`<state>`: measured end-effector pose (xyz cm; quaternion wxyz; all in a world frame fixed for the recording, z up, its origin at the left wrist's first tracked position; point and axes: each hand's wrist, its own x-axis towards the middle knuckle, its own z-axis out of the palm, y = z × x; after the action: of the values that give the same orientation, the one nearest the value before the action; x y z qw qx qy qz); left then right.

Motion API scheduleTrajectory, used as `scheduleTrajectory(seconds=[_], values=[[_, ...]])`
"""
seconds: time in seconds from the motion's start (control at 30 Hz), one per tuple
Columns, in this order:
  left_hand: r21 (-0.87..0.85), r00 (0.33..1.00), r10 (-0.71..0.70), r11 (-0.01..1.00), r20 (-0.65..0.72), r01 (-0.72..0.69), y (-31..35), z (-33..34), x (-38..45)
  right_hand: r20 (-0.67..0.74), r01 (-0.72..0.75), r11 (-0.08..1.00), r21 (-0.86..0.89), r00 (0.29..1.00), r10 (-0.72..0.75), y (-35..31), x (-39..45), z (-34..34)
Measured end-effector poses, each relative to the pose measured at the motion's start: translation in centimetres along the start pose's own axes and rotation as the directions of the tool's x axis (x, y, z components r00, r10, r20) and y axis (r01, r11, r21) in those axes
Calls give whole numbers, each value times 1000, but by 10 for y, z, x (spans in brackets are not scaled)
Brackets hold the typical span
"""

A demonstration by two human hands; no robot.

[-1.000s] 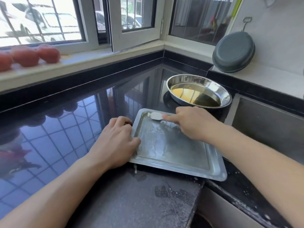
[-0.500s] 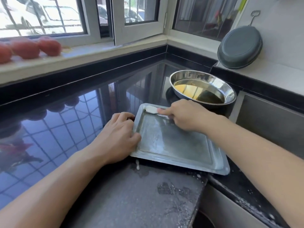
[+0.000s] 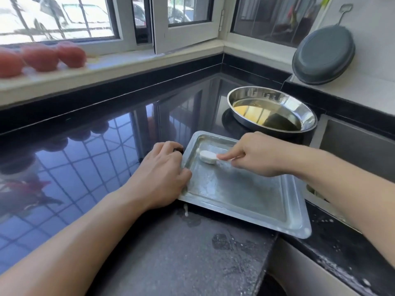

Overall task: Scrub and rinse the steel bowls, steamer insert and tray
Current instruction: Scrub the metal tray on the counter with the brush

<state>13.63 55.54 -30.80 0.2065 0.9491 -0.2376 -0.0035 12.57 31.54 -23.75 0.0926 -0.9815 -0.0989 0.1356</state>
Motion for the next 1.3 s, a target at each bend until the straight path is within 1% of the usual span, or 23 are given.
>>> scheduleTrajectory(seconds=[0.03, 0.07, 0.17, 0.2, 0.27, 0.33, 0.4, 0.43, 0.53, 0.57, 0.63, 0.7, 0.77, 0.8, 0.9, 0.97, 1.03, 1.1, 1.17, 1.23, 1.3], values=[[1, 1000, -3, 1000, -3, 3, -1, 0, 0, 24, 1, 1000, -3, 1000, -1, -2, 1, -3], [-1, 1000, -1, 1000, -2, 1, -1, 1, 1, 8, -18, 1000, -21, 1000, 18, -1, 4, -5], [-10, 1000, 9, 1000, 22, -9, -1, -1, 0, -144, -91, 993, -69, 986, 80, -3, 20, -8], [-10, 1000, 10, 1000, 25, -10, 0, -2, 0, -158, -84, 993, -84, 985, 70, -6, 22, -5], [-8, 1000, 6, 1000, 21, -6, 0, -2, -1, -113, -33, 994, -102, 993, 21, -10, 19, 1], [-1, 1000, 7, 1000, 9, -7, 0, 0, -1, -35, 35, 998, -51, 999, -37, -11, 4, 3], [0, 1000, 11, 1000, 4, -11, 0, -1, 0, -4, 59, 998, -23, 998, -59, -8, -4, 2], [-2, 1000, 12, 1000, 7, -12, 1, -1, 0, -19, 40, 999, -29, 999, -41, -4, -2, 1], [-6, 1000, 24, 1000, 16, -24, 3, -3, -3, -152, -66, 994, -92, 987, 52, 2, 14, -3], [-4, 1000, 23, 1000, 17, -23, 3, -4, -3, -170, -74, 992, -101, 984, 56, 0, 17, -3], [-2, 1000, 14, 1000, 14, -14, 4, -4, -3, -131, -21, 994, -104, 991, 7, -8, 12, 2], [-2, 1000, 6, 1000, 4, -6, 4, -3, -2, -53, 68, 994, -88, 996, -73, -15, -4, 6], [-3, 1000, 8, 1000, -8, -8, 4, -2, -2, -16, 100, 992, -73, 995, -102, -15, -14, 6], [-4, 1000, 11, 1000, -15, -11, 4, -2, -3, -26, 79, 994, -81, 996, -82, -12, -12, 4], [-3, 1000, 16, 1000, -15, -16, 6, -2, -4, -114, -69, 992, -102, 992, 57, -5, 10, 4], [-13, 1000, 7, 1000, -9, -7, 6, -2, -3, -156, -87, 991, -102, 985, 70, -6, 18, 9], [-25, 1000, -8, 1000, -9, 7, 4, -1, -3, -141, -45, 993, -110, 990, 29, -13, 12, 14], [-15, 1000, -1, 1000, -27, 1, 4, 0, -3, -62, 19, 992, -127, 998, -27, -21, -7, 16], [-9, 999, 5, 1000, -54, -5, 4, 1, -4, 1, 92, 990, -105, 996, -92, -28, -30, 18], [-4, 997, 2, 1000, -75, -2, 4, 3, -4, 25, 148, 988, -45, 989, -147, -34, -51, 22], [12, 996, 1, 1000, -85, 0, 4, 4, -3, 40, 173, 984, -48, 984, -171, -37, -58, 23]])
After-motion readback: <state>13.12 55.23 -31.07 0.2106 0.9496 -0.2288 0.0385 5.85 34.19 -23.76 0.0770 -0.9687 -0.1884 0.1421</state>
